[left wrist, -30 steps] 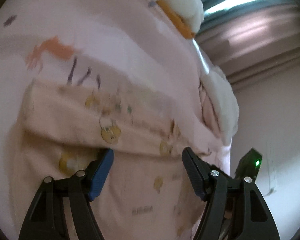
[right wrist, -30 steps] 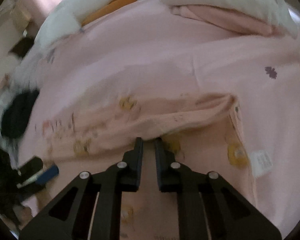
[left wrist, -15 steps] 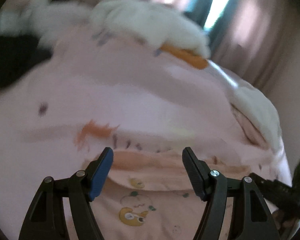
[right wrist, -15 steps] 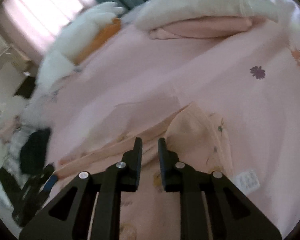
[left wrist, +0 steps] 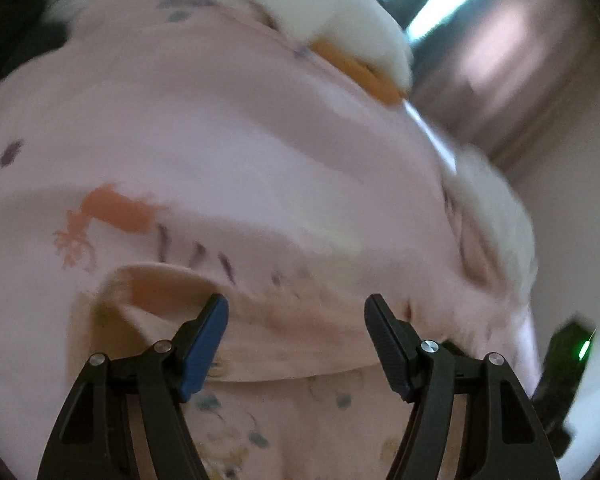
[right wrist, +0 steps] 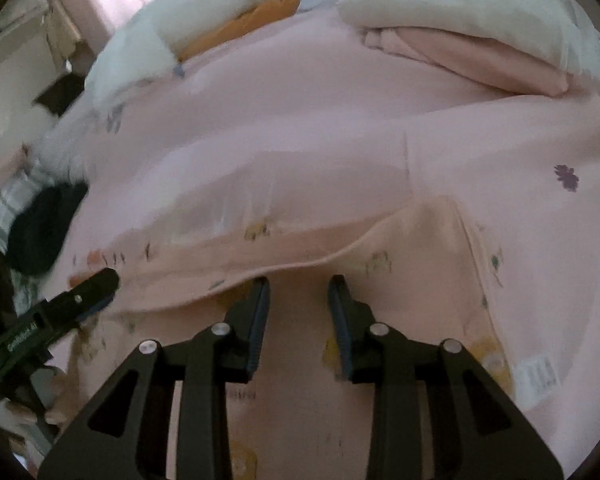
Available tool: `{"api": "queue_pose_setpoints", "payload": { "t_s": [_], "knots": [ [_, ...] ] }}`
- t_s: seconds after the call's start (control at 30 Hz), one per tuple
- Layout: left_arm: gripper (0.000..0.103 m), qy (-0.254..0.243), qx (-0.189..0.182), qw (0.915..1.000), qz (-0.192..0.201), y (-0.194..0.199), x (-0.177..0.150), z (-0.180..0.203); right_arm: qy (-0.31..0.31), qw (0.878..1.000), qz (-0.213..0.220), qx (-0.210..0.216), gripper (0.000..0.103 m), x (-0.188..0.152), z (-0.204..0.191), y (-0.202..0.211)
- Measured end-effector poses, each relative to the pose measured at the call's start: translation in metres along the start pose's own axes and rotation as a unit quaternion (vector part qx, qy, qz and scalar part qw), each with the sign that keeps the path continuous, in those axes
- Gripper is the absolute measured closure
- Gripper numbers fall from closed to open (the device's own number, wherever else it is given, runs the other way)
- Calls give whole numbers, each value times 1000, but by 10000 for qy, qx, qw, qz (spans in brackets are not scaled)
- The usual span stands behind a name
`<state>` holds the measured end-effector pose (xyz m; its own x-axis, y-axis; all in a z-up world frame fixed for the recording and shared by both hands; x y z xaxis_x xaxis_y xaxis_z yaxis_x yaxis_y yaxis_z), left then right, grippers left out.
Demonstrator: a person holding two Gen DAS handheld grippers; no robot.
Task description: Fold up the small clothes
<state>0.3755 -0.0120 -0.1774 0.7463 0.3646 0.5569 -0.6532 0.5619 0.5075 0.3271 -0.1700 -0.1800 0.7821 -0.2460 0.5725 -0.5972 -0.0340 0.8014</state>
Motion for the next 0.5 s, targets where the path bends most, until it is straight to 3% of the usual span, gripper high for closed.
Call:
{"api": "queue_pose_setpoints", "payload": {
  "t_s": [0.13,0.2,0.27,0.4,0.5],
  "knots": [
    [33,118,64,9985,531,21,17,-5,-537,9981,85,278,66,8,9,5],
    [32,-9,-100,9985,547,29,18,9,-642,9974,111,310,43,10,10,13],
    [31,-248,-73,9981,562,30,16,24,-672,9971,249,261,33,13,10,22],
    [28,-644,310,9962,491,29,11,30,-677,9974,202,143,29,13,14,27],
    [27,-838,607,9946,92,21,-6,30,-877,9960,-35,134,27,7,20,22]
  ]
}}
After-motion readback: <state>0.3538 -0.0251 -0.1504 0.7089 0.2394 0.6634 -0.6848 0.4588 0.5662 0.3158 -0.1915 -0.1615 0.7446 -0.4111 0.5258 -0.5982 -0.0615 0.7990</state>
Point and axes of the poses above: each gripper's, at about its wrist camera, not at the fingertips, and y roughly against the way its jaws point, z to its right, x to its top, the point moved 10 cm from there along -y, roughly the way its jaws point, and after that the axes turned 13 degrees about -x, right-handed, at the moved point
